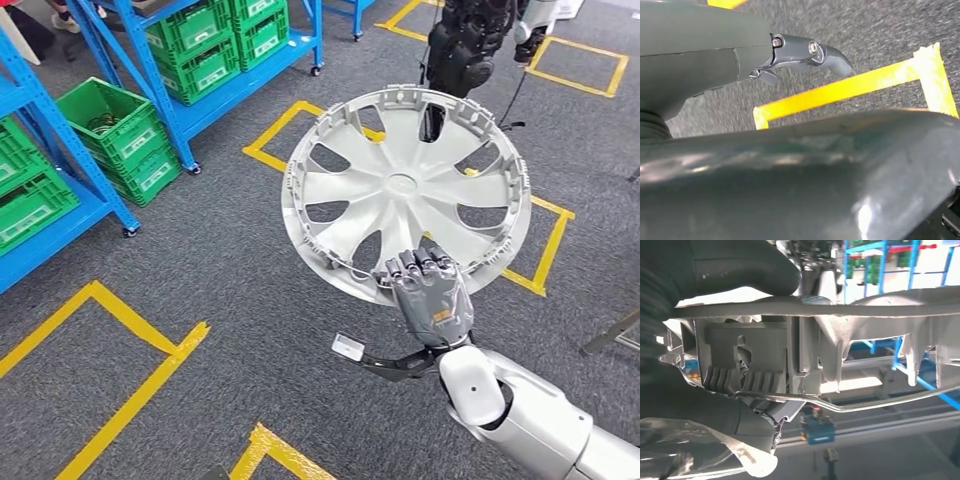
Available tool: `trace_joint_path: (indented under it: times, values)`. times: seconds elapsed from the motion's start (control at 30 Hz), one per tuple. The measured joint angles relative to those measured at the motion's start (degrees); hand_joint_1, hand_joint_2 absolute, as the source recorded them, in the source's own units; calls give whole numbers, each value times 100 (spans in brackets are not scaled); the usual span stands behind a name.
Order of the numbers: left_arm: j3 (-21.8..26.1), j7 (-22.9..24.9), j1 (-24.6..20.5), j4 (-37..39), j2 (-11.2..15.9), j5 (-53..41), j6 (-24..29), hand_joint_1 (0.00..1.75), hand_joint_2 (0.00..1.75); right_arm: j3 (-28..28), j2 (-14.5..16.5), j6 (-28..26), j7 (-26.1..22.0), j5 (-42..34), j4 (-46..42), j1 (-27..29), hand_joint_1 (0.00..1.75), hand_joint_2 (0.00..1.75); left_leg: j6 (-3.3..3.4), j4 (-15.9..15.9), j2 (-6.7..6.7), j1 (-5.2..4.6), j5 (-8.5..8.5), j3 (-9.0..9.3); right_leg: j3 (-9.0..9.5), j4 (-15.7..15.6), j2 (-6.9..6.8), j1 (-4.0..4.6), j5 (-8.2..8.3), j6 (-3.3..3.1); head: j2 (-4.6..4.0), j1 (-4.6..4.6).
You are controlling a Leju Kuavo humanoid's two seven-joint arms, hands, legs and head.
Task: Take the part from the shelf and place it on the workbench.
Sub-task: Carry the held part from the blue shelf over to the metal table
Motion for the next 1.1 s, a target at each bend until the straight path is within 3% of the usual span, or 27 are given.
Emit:
trace_joint_path:
  times: [0.07,0.13,0.23,0.27,0.3,0.33,0.37,0.43,0.5,0.53,0.6,0.67,0.73,0.77,0.83,0.87,0.93,1.0,1.03,1.1]
  values:
    - [0,1,-8,0,2,-2,0,0,0,2,9,-5,0,0,16,3,175,175,-48,-2,73,6,-15,17,-13,-9,135,-13,33,-73,0,-5]
    - [0,2,-19,0,4,-3,0,0,0,-1,14,-6,0,-3,29,2,175,175,-98,161,-60,28,-164,-39,-15,-24,246,-37,59,-136,0,-14]
    - [0,2,-5,1,7,-3,-2,0,0,2,47,-6,0,-2,45,4,175,175,-120,1207,-410,41,-694,-489,-17,-30,436,-46,76,-194,0,-27]
    - [0,2,7,1,8,-3,-4,0,0,5,56,-6,0,-1,49,8,175,175,-117,1534,-445,39,-800,-644,-17,-29,508,-39,78,-199,0,-28]
    - [0,2,17,2,12,-3,-9,0,0,8,60,-5,0,-1,55,10,175,175,-104,1682,-463,36,-787,-725,-15,-28,588,-30,80,-202,0,-28]
    - [0,1,24,2,21,-3,-16,0,0,9,63,-4,0,-2,61,11,175,175,-81,1600,-481,34,-659,-704,-12,-25,670,-20,82,-203,0,-28]
    - [0,0,25,2,32,-3,-27,0,0,9,64,-3,0,-2,64,11,175,175,-50,1303,-517,32,-442,-585,-6,-21,750,-12,84,-203,0,-28]
    - [-1,-5,17,2,70,-3,-61,0,0,10,75,-2,0,-2,67,5,175,175,30,526,-760,38,-50,-254,-14,-7,891,-7,91,-191,0,-20]
    - [-1,-14,7,3,106,-3,-88,0,0,13,97,-8,0,1,74,-10,175,175,57,108,-979,35,38,-82,-71,10,1014,-41,116,-142,0,-20]
    - [-1,-16,4,4,117,-2,-96,0,0,13,105,-13,0,1,78,-11,175,175,56,67,-997,26,21,-68,-104,8,1078,-62,138,-101,0,-23]
    - [1,-18,-4,3,127,-1,-98,0,0,11,114,-23,0,-1,82,13,175,175,67,-5,-867,32,46,-44,-159,-10,1165,-81,167,-28,0,-27]
    - [4,-17,-16,2,136,-2,-96,0,0,8,113,-38,0,-4,86,17,175,175,103,-95,-721,73,99,-11,-282,170,958,-49,31,26,0,25]
    - [7,-16,-19,3,142,-4,-94,0,0,8,122,-57,0,-2,91,3,175,175,125,-129,-570,80,122,1,-577,804,587,-47,-306,78,0,83]
    - [7,-11,-14,4,141,-7,-94,0,0,10,132,-64,0,0,92,4,175,175,128,-127,-486,76,122,0,-760,1202,471,-59,-466,105,0,92]
    - [7,-2,-6,3,144,-13,-93,0,0,13,149,-74,0,2,98,18,175,175,123,-125,-340,75,114,1,-936,1591,383,-81,-532,140,0,93]
    - [7,2,-9,3,144,-16,-93,0,0,12,150,-75,0,0,104,22,175,175,114,-123,-275,76,106,3,-855,1448,356,-90,-414,147,0,95]
    - [8,2,-20,2,140,-22,-92,0,0,5,150,-75,0,-4,116,19,175,175,78,-112,-168,74,82,17,-421,647,205,-93,-73,138,0,95]
    - [9,2,-26,2,144,-28,-93,0,0,-4,153,-75,0,-3,116,9,175,175,21,-93,-73,39,53,25,-61,15,12,-61,85,66,0,88]
    - [9,2,-27,2,148,-32,-93,0,0,-7,155,-75,0,-1,115,8,175,175,-6,-87,-30,21,43,32,-11,-71,-23,-43,74,23,0,84]
    - [9,2,-30,2,152,-37,-94,0,0,-7,157,-75,0,-1,116,15,175,175,-60,-87,60,15,25,53,-16,-64,84,-29,75,-61,0,82]
